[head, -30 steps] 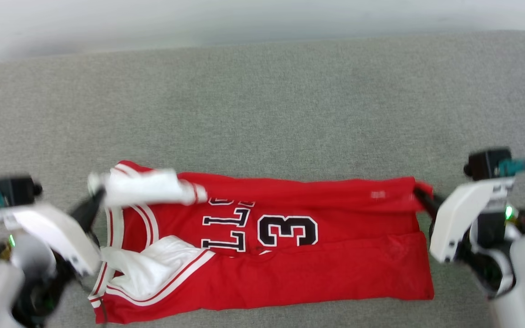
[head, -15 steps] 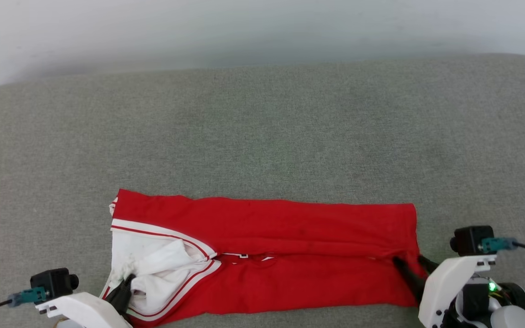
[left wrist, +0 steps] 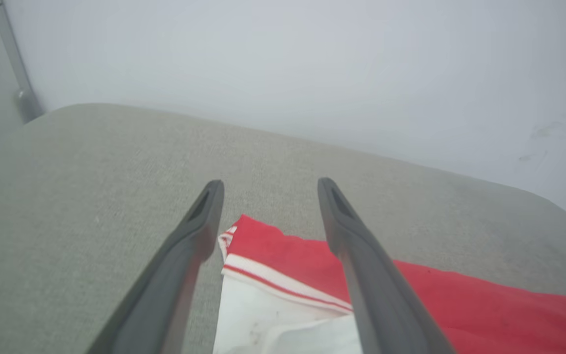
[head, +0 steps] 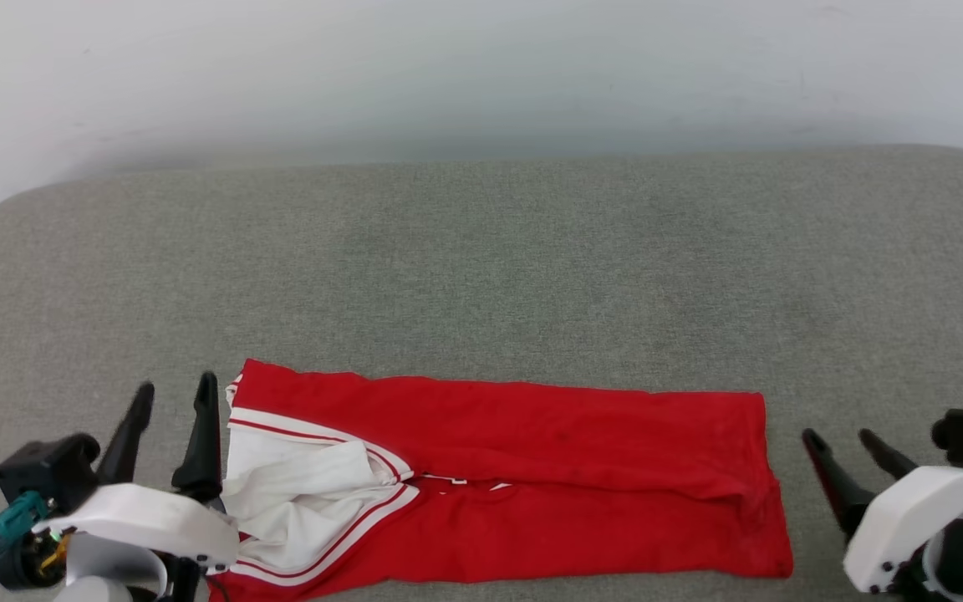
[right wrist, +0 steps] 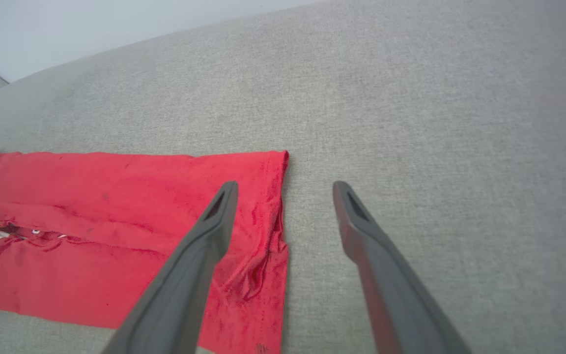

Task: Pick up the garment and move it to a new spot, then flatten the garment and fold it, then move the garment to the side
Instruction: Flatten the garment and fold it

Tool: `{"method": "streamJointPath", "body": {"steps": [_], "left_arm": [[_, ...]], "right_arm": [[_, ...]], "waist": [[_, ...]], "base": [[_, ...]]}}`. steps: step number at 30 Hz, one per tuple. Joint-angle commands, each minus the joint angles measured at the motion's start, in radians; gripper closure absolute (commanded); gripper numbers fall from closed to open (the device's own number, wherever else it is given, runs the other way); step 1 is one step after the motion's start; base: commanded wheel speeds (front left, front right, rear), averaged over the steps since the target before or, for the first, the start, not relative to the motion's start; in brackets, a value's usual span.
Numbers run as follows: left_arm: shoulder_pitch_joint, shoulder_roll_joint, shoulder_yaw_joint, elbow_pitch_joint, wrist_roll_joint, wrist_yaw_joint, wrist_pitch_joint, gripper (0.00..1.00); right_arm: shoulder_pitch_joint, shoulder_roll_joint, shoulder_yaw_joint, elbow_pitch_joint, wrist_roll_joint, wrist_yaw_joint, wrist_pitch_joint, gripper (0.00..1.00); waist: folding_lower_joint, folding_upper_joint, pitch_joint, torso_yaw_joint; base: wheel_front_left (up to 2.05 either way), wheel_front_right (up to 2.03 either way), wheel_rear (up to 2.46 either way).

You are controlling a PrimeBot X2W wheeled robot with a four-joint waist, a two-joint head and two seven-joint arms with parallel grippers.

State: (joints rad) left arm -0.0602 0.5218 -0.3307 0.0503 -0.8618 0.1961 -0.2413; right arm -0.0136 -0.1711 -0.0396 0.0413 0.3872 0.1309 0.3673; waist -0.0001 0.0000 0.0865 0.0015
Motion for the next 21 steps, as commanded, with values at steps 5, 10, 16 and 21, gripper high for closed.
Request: {"method": "streamJointPath", "body": {"steps": [5, 10, 16, 21], "left_arm": [[-0.027, -0.012, 0.033, -0.130, 0.160, 0.047, -0.023, 0.00], [-0.018, -0.027, 0.033, -0.208, 0.282, 0.059, -0.024, 0.00], [-0.009, -0.061, 0.021, -0.244, 0.339, 0.044, -0.023, 0.00], [-0.014, -0.079, 0.021, -0.220, 0.352, 0.026, -0.023, 0.00]], "right_arm": [[-0.028, -0.042, -0.072, -0.025, -0.011, 0.000, 0.130, 0.00], [-0.037, -0.063, -0.072, -0.014, -0.001, 0.000, 0.291, 0.00], [-0.059, -0.039, -0.044, 0.039, 0.024, 0.000, 0.362, 0.00], [-0.073, -0.016, -0.013, 0.130, 0.045, 0.000, 0.394, 0.00]], "waist": [[0.0001, 0.0000, 0.001, 0.024], [0.0001, 0.0000, 0.031, 0.058], [0.0001, 0.0000, 0.090, 0.102], [0.0001, 0.0000, 0.121, 0.119]], "base": [[0.00, 0.00, 0.00], [0.00, 0.00, 0.00], [0.00, 0.00, 0.00], [0.00, 0.00, 0.00]]}}
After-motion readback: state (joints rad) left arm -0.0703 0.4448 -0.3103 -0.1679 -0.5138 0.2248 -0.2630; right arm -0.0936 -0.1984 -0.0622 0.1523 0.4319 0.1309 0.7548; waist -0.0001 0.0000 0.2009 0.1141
